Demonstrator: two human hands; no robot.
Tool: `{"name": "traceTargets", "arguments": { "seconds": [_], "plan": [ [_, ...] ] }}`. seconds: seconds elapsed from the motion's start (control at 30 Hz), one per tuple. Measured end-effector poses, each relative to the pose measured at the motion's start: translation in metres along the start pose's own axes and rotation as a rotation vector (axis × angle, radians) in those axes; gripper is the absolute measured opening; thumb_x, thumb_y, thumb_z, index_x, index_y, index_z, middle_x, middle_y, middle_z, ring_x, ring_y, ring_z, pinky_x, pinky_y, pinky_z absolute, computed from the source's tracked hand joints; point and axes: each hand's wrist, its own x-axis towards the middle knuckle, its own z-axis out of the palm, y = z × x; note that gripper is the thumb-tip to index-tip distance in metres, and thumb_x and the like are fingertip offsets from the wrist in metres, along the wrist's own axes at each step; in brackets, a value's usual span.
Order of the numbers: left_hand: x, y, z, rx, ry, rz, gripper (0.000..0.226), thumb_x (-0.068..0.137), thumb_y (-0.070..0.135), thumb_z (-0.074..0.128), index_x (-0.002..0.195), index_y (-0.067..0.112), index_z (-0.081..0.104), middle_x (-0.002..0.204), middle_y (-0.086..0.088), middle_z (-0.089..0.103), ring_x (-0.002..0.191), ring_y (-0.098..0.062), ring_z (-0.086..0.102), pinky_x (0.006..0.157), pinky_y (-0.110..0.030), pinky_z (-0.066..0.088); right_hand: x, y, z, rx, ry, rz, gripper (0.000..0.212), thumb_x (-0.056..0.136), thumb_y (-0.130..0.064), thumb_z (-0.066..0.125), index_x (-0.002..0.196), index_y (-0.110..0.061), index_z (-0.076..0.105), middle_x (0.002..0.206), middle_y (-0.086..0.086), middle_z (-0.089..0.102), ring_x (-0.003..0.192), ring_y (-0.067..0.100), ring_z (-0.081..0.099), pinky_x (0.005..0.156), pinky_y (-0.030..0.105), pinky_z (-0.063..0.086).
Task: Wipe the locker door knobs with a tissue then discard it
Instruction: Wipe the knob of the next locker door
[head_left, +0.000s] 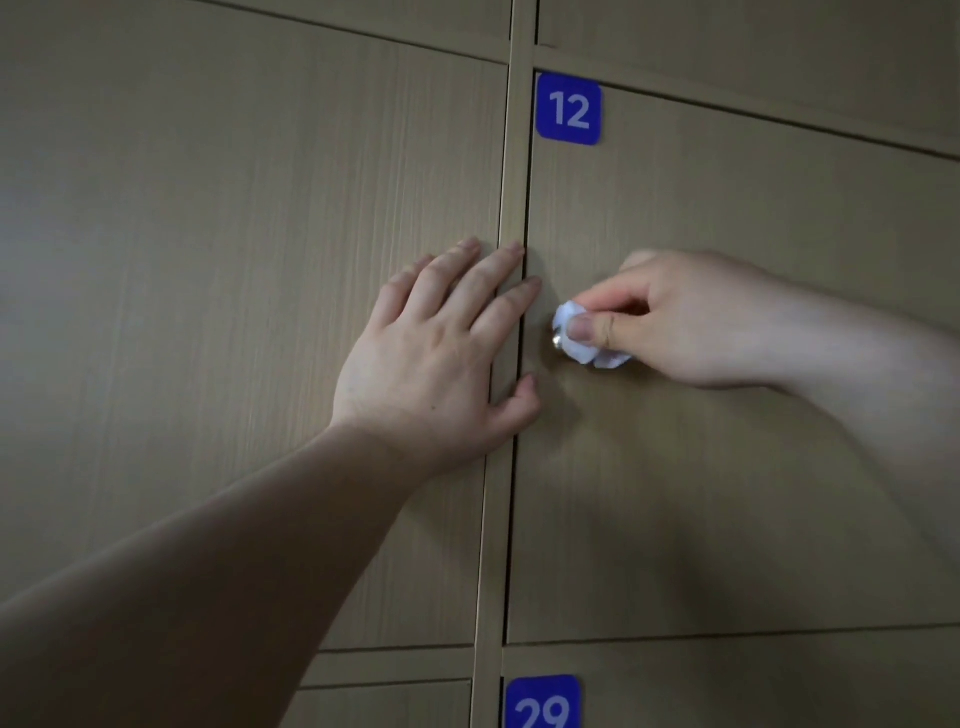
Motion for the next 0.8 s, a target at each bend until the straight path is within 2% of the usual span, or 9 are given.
{"name": "traceTargets", "arguments": {
  "seconds": [0.07,0.13,0.27,0.33,0.43,0.53,0.63,0.7,0.8],
  "plan": [
    [0.0,0.0,0.0,-0.006,-0.003,0.002,0.073,0.086,0.06,0.044,0.149,0.024,0.044,0.161,0.002,0.032,0.149,-0.023,0.026,0.12,-0.042,0.018,0.002,-0.004,-0.002,-0.039,0.059,-0.029,0.014,0.091,-0.045,0.061,0.084,-0.037,0.071,0.082,-0.009,0.068,0.081,0.011,0.064,0.079,0.034,0.053],
    [0.0,0.0,0.0,-0.012,0.001,0.0,0.073,0.086,0.06,0.044,0.149,0.024,0.044,0.161,0.002,0.032,0.149,-0.023,0.026,0.12,-0.043,0.018,0.004,-0.003,0.004,0.075,0.068,-0.03,0.006,0.087,-0.041,0.069,0.088,-0.035,0.069,0.076,-0.012,0.07,0.071,0.004,0.066,0.074,0.031,0.054],
    [-0.001,0.0,0.0,-0.014,0.004,-0.003,0.072,0.086,0.06,0.044,0.148,0.024,0.045,0.161,0.002,0.032,0.149,-0.023,0.026,0.119,-0.042,0.018,0.002,0.005,0.014,0.26,0.114,0.032,0.014,0.084,-0.041,0.072,0.088,-0.029,0.067,0.073,-0.015,0.074,0.062,0.002,0.068,0.071,0.031,0.055],
    [-0.001,0.0,0.0,-0.012,0.006,-0.001,0.072,0.086,0.06,0.044,0.148,0.024,0.045,0.161,0.002,0.032,0.149,-0.023,0.026,0.119,-0.041,0.017,0.001,0.005,0.016,0.202,0.153,0.016,0.012,0.085,-0.044,0.069,0.087,-0.032,0.07,0.074,-0.017,0.072,0.066,0.001,0.066,0.067,0.026,0.051],
    [-0.001,0.0,0.001,-0.015,0.018,0.0,0.072,0.086,0.059,0.045,0.148,0.023,0.045,0.16,0.002,0.033,0.148,-0.023,0.027,0.12,-0.042,0.017,-0.001,0.0,0.011,0.005,0.146,-0.046,0.011,0.086,-0.048,0.066,0.088,-0.038,0.072,0.08,-0.014,0.07,0.076,0.002,0.064,0.073,0.025,0.05],
    [-0.001,0.0,0.002,-0.016,0.021,0.001,0.072,0.086,0.06,0.045,0.148,0.023,0.046,0.16,0.001,0.034,0.148,-0.023,0.027,0.12,-0.042,0.017,0.001,-0.008,0.008,-0.004,0.082,-0.085,0.01,0.087,-0.042,0.068,0.081,-0.034,0.071,0.069,-0.019,0.071,0.064,-0.005,0.065,0.069,0.022,0.052],
    [-0.001,0.001,0.002,-0.015,0.027,0.002,0.071,0.086,0.06,0.045,0.147,0.023,0.047,0.16,0.001,0.034,0.148,-0.023,0.029,0.119,-0.042,0.019,0.005,-0.009,0.012,-0.092,0.096,-0.126,0.012,0.086,-0.04,0.068,0.079,-0.031,0.069,0.066,-0.016,0.071,0.063,-0.004,0.065,0.075,0.027,0.055],
    [-0.001,0.001,0.001,-0.015,0.025,0.002,0.072,0.086,0.06,0.045,0.147,0.023,0.047,0.16,0.001,0.034,0.148,-0.024,0.029,0.119,-0.043,0.02,0.006,-0.002,0.017,0.008,0.113,-0.091,0.009,0.086,-0.038,0.07,0.082,-0.03,0.067,0.069,-0.014,0.072,0.063,-0.003,0.066,0.073,0.029,0.056],
    [-0.001,0.001,0.001,-0.013,0.025,-0.005,0.072,0.085,0.06,0.045,0.147,0.023,0.047,0.16,0.001,0.034,0.147,-0.024,0.029,0.119,-0.043,0.021,0.003,0.009,0.036,0.441,0.119,0.012,0.009,0.09,-0.027,0.068,0.086,-0.022,0.062,0.066,-0.007,0.072,0.056,0.008,0.067,0.056,0.028,0.052]
  ]
}}
